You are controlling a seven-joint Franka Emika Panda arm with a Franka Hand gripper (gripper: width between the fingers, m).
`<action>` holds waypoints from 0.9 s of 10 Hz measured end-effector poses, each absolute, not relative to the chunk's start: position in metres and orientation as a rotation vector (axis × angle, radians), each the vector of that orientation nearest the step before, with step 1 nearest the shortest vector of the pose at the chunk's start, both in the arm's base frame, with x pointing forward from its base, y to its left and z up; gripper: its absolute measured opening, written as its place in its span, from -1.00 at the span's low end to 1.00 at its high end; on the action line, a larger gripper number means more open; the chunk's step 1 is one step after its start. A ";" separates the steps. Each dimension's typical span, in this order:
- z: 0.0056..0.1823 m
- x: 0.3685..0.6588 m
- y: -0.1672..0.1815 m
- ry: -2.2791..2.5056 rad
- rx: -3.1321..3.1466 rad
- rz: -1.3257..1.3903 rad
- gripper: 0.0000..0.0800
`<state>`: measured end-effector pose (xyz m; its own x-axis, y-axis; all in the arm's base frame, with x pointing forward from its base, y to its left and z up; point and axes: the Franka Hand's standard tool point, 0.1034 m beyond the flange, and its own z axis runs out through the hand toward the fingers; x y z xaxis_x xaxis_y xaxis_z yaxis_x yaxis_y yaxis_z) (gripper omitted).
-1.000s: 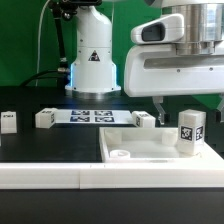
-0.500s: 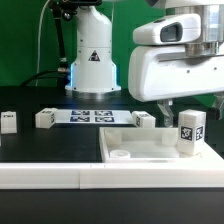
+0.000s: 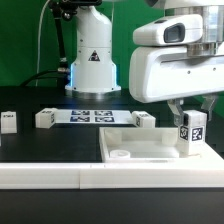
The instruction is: Assemble one leg
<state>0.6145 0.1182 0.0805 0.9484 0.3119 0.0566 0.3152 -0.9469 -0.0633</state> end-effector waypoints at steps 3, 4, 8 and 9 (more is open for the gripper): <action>0.080 0.615 0.116 -0.263 -3.043 -0.063 -0.27; 0.080 0.616 0.114 -0.016 -3.038 -0.052 -0.27; 0.079 0.615 0.116 0.809 -2.924 -0.027 -0.27; 0.079 0.615 0.116 1.017 -2.863 -0.019 -0.27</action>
Offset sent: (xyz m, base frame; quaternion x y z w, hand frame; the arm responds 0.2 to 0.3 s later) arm 0.0021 -0.0139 -0.0040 0.0243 -0.0083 0.3379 0.9408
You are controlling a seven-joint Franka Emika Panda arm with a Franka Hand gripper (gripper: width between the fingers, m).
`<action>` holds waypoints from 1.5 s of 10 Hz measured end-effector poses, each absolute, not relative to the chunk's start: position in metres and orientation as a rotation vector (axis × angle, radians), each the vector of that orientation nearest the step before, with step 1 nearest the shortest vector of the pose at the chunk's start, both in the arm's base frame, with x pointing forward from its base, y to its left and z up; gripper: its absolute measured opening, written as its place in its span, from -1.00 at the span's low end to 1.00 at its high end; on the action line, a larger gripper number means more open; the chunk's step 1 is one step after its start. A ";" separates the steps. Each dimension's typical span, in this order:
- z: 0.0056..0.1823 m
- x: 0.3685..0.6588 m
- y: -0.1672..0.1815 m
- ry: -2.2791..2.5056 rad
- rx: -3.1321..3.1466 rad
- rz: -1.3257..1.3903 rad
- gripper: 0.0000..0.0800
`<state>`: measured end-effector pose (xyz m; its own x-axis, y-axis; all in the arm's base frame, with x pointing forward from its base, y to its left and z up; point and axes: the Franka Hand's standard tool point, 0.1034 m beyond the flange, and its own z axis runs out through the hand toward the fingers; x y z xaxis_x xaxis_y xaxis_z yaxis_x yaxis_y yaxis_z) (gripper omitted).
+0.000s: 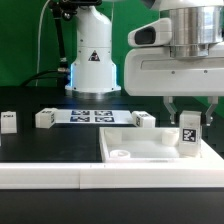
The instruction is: Assemble one leg
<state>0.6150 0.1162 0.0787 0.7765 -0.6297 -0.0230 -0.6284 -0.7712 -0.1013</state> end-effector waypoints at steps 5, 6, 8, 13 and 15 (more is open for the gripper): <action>0.078 0.613 0.120 1.518 -2.633 0.029 -0.13; 0.078 0.613 0.120 1.491 -2.648 0.028 0.20; 0.078 0.614 0.118 1.368 -2.714 0.020 0.54; 0.079 0.614 0.117 0.484 -3.021 -0.004 0.62; 0.079 0.614 0.117 0.197 -3.061 -0.017 0.62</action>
Offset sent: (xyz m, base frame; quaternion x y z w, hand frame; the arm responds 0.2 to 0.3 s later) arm 0.0009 -0.0077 -0.0025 0.0014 -0.0143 0.1535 0.9880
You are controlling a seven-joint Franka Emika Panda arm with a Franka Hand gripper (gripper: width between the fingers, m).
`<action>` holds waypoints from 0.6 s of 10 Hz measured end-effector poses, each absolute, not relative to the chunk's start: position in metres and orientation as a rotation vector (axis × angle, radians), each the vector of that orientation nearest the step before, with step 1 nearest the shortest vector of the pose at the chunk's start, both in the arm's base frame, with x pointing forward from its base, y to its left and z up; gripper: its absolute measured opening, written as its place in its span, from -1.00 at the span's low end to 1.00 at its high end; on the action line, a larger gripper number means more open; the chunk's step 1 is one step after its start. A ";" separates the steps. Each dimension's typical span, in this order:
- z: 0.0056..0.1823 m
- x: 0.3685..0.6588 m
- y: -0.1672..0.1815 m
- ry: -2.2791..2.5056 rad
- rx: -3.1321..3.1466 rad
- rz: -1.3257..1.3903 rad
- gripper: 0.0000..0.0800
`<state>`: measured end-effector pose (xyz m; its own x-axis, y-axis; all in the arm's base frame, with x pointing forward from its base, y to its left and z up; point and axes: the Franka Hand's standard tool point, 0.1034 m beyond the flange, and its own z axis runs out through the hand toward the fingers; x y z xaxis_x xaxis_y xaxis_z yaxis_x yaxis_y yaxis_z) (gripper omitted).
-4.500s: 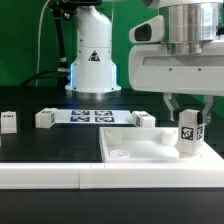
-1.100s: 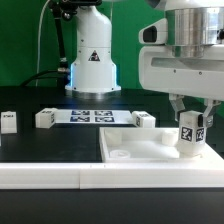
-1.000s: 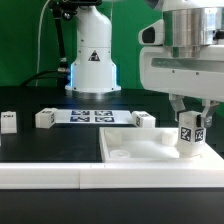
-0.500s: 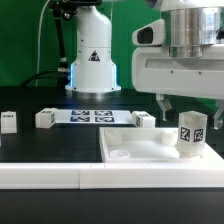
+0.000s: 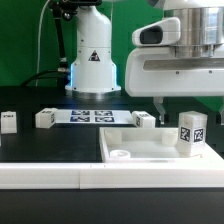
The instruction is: Assemble one leg
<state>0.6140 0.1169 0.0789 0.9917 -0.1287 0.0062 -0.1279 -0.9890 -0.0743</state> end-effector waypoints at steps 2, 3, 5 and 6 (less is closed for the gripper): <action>0.079 0.611 0.117 -0.050 -3.073 0.024 0.62; 0.079 0.610 0.118 -0.111 -3.072 0.031 0.62; 0.078 0.609 0.121 -0.238 -3.072 0.023 0.62; 0.078 0.609 0.120 -0.235 -3.072 0.024 0.62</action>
Offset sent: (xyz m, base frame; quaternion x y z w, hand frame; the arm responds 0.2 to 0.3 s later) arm -0.0084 0.0057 0.0017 -0.0190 -0.0012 -0.1948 0.9807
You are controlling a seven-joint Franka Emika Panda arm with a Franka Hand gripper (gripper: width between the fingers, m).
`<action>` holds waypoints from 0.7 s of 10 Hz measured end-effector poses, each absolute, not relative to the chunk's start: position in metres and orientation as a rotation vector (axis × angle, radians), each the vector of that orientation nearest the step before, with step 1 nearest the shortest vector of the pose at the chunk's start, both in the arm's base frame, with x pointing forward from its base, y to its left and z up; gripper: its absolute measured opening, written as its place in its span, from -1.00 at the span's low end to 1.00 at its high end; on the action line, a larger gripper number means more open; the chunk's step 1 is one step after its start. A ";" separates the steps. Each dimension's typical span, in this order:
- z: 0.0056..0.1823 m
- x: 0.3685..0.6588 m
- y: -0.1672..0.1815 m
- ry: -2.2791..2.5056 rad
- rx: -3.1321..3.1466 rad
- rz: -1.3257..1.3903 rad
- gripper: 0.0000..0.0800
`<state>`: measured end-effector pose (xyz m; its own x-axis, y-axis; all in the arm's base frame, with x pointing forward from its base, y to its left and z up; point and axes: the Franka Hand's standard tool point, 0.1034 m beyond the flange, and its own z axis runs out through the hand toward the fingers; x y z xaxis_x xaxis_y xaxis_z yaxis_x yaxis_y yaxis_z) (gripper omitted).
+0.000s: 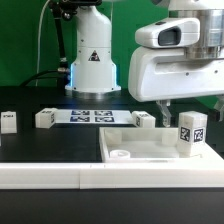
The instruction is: Assemble one leg
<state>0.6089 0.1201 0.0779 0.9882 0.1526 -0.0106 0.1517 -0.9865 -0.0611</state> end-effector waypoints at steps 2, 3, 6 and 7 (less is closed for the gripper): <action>0.078 0.609 0.120 -0.235 -3.072 0.024 -0.15; 0.078 0.609 0.119 -0.232 -3.074 0.023 -0.27; 0.078 0.609 0.118 -0.183 -3.076 0.025 -0.27; 0.078 0.609 0.118 -0.162 -3.076 0.026 -0.27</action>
Offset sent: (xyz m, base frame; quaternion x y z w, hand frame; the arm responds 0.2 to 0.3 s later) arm 0.0000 0.0000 0.0000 0.0000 0.0000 0.0000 1.0000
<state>0.6093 0.1180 0.0778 0.9943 0.1057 -0.0133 0.1047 -0.9926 -0.0621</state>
